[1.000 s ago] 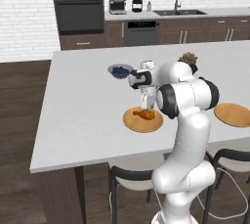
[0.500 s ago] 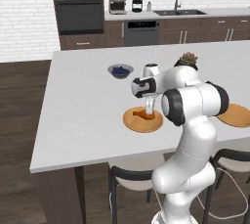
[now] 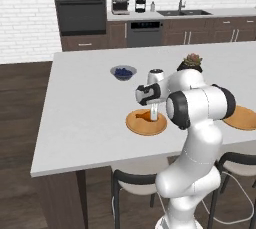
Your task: Pick the chicken drumstick and lemon wedge from their plates and place them in the bowl. Then put the bowl in the fridge.
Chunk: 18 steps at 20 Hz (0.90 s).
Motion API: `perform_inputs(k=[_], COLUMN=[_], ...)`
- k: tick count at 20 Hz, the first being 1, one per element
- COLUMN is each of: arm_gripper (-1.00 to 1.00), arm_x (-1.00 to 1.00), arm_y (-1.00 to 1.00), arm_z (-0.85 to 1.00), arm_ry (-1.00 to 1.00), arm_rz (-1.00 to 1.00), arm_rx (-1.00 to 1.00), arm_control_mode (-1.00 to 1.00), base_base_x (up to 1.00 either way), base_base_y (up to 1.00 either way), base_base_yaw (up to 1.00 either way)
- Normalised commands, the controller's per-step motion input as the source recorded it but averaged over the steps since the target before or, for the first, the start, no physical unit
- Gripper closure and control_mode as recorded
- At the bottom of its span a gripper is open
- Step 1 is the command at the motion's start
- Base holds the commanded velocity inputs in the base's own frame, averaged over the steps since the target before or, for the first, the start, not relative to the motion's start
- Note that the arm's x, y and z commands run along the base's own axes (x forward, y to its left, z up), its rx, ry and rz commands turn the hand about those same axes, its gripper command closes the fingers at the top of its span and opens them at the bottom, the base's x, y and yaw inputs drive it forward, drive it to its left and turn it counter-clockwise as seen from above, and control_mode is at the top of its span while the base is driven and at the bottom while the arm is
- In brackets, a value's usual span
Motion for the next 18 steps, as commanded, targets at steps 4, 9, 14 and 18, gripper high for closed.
perform_inputs(k=[4, 9, 14, 18], arm_gripper=[-1.00, -1.00, 1.00, 1.00], arm_x=[0.21, 0.13, 0.03, 0.00], arm_y=[0.04, 0.02, 0.25, 0.46], arm_z=[-0.32, -0.58, -0.87, -0.70], arm_ry=[0.00, 0.07, 0.18, 0.13], arm_rz=[0.04, 0.06, 0.10, 0.09], arm_rx=[0.00, 0.00, 0.05, 0.07], arm_control_mode=[-1.00, -1.00, -1.00, -1.00], base_base_x=[0.00, 0.00, 0.00, 0.00], base_base_y=[0.00, 0.00, 0.00, 0.00], base_base_yaw=[0.00, 0.00, 0.00, 0.00])
